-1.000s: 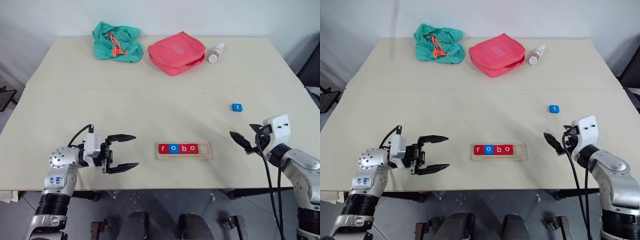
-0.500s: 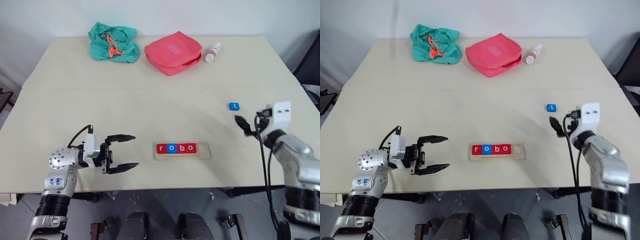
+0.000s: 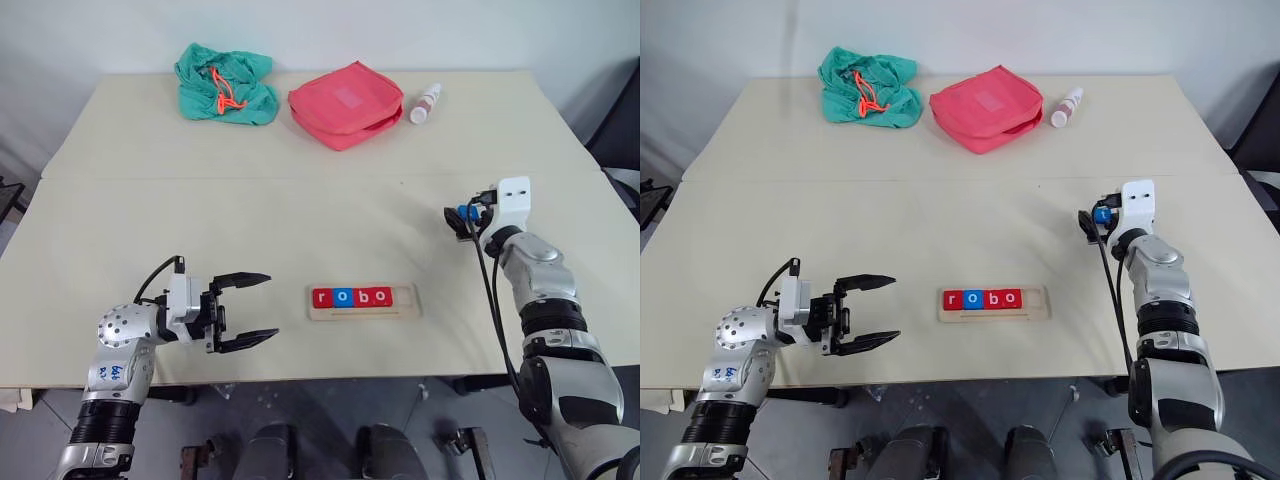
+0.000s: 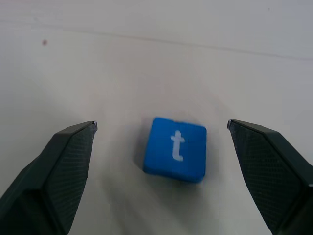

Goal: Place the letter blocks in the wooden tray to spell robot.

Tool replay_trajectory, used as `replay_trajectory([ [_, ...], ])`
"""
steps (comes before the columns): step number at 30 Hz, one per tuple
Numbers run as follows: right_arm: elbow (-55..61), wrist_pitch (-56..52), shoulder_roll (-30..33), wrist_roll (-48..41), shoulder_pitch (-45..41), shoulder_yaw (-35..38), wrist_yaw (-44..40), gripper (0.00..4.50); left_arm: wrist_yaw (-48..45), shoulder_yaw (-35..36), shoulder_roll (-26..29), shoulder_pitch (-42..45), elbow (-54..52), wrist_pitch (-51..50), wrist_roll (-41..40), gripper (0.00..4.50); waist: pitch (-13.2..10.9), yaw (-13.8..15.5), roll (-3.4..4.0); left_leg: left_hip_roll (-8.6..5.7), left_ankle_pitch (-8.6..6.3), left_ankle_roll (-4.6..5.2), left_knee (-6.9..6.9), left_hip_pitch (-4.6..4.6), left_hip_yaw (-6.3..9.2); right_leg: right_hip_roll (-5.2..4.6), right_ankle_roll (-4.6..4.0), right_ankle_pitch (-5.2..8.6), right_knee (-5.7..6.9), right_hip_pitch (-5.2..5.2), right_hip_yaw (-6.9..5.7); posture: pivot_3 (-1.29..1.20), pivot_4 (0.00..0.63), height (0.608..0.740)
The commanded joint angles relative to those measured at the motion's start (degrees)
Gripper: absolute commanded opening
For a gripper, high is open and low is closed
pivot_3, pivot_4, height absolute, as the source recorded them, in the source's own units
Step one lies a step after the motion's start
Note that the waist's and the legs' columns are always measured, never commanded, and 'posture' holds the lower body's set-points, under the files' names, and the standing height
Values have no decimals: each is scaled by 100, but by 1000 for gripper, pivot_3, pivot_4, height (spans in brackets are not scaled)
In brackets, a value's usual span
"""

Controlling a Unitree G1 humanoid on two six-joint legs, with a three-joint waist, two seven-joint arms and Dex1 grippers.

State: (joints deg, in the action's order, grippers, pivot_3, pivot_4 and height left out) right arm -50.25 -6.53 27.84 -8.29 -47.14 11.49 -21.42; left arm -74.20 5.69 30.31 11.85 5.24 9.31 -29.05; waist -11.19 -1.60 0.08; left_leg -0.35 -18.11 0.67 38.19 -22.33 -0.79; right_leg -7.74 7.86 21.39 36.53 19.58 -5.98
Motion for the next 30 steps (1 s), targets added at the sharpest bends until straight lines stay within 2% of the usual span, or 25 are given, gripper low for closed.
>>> replay_trajectory([
  [1,61,210,-31,46,-98,17,139,4474,80,103,46,-140,-277,3,-87,4500,0,-15,0,0,0,0,-2,1,-4,0,0,0,-1,1,1,0,150,740],
  [8,108,98,-185,1,73,49,169,4474,153,38,1,-170,-323,14,-72,4500,0,-18,1,3,0,0,-2,1,-2,3,0,0,0,0,1,0,150,740],
  [9,84,110,-202,-8,63,63,170,4104,152,27,-4,-151,-313,15,-69,4500,0,-18,1,3,0,0,-2,1,-2,3,0,0,0,0,2,0,150,740],
  [10,48,104,-220,-14,43,69,169,3941,152,20,-8,-124,-292,17,-64,4500,0,-18,1,3,0,0,-1,2,-2,3,0,0,0,0,2,0,150,740],
  [17,197,113,-271,-38,76,75,197,1593,93,5,-19,3,-159,58,-43,4500,0,0,0,1,0,0,3,2,1,1,0,0,0,-4,3,0,150,740],
  [18,285,84,-272,-60,107,88,198,1462,86,3,-21,16,-147,60,-42,4500,0,0,1,0,0,0,3,2,2,1,0,0,0,-5,3,0,150,740],
  [21,985,-84,-274,-66,457,18,132,1468,-18,-22,-3,35,-124,55,-67,4500,0,2,1,1,0,0,1,2,4,2,0,0,0,-3,2,0,150,740],
  [30,5798,-2534,-459,-747,2602,88,422,1468,-597,146,283,-92,-24,-56,-269,4500,0,9,1,2,0,-1,-4,-1,9,3,0,0,7,3,3,0,150,740],
])
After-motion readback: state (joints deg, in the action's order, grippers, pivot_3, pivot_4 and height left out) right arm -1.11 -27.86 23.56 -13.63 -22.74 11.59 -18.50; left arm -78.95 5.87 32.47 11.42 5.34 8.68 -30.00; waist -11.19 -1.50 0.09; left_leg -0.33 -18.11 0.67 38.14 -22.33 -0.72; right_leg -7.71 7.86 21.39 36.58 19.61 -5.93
